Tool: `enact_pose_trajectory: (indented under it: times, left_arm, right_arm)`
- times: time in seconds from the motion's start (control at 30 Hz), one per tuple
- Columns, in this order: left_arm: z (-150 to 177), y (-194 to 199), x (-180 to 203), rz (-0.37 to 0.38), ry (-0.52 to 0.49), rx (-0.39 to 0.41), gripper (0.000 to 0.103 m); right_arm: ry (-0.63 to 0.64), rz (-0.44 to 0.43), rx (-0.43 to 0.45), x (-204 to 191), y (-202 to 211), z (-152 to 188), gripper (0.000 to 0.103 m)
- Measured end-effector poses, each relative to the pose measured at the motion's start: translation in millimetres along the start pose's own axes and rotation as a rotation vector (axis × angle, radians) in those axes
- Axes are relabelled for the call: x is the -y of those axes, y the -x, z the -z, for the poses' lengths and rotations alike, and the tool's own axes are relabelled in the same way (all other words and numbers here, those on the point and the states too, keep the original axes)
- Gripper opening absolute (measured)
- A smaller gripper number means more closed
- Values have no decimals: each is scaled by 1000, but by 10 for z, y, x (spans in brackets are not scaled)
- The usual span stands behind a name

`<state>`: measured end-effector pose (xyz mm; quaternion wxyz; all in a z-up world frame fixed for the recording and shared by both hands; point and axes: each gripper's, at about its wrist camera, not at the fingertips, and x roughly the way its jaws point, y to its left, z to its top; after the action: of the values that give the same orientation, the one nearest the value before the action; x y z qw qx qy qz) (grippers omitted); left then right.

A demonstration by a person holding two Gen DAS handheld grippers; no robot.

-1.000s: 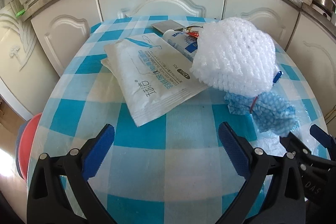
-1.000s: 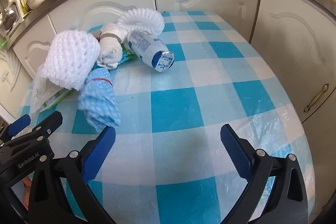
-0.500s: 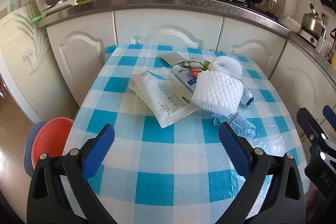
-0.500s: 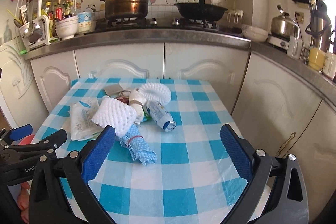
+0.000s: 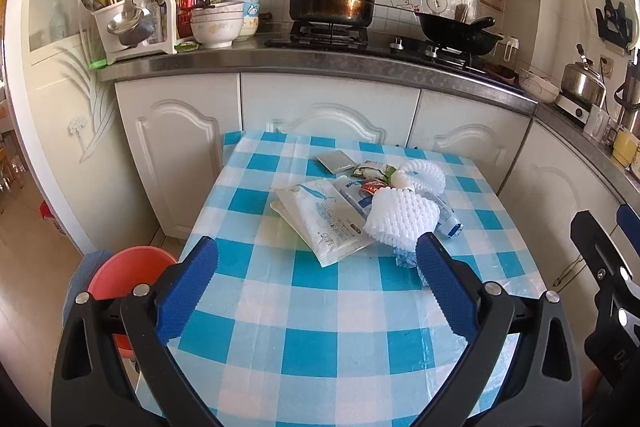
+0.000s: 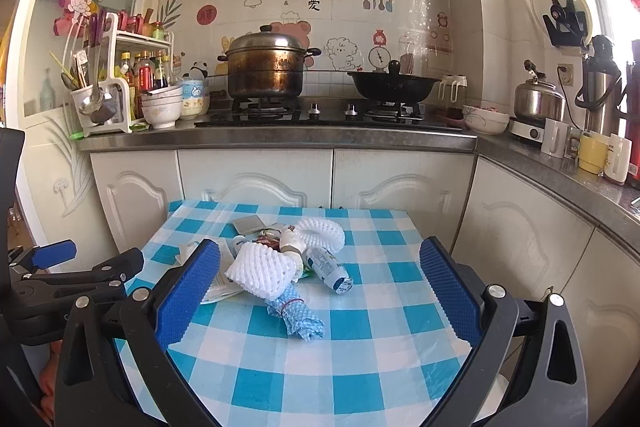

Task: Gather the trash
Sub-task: 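Move both tools toward the pile of trash on the checkered table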

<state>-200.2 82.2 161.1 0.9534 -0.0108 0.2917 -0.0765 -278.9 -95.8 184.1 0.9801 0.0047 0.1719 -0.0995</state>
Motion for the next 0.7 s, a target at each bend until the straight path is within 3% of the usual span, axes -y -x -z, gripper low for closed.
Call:
enact_pose_trajectory:
  times: [0.33,0.7]
  left_arm:
    - [-23,309,65,-12,-34,93,99]
    - [-23,425,52,-3,-24,117,99]
  right_arm:
    - [-11,21,69,57,268,-64,99]
    - [-35,34,130,136,427,-96,99]
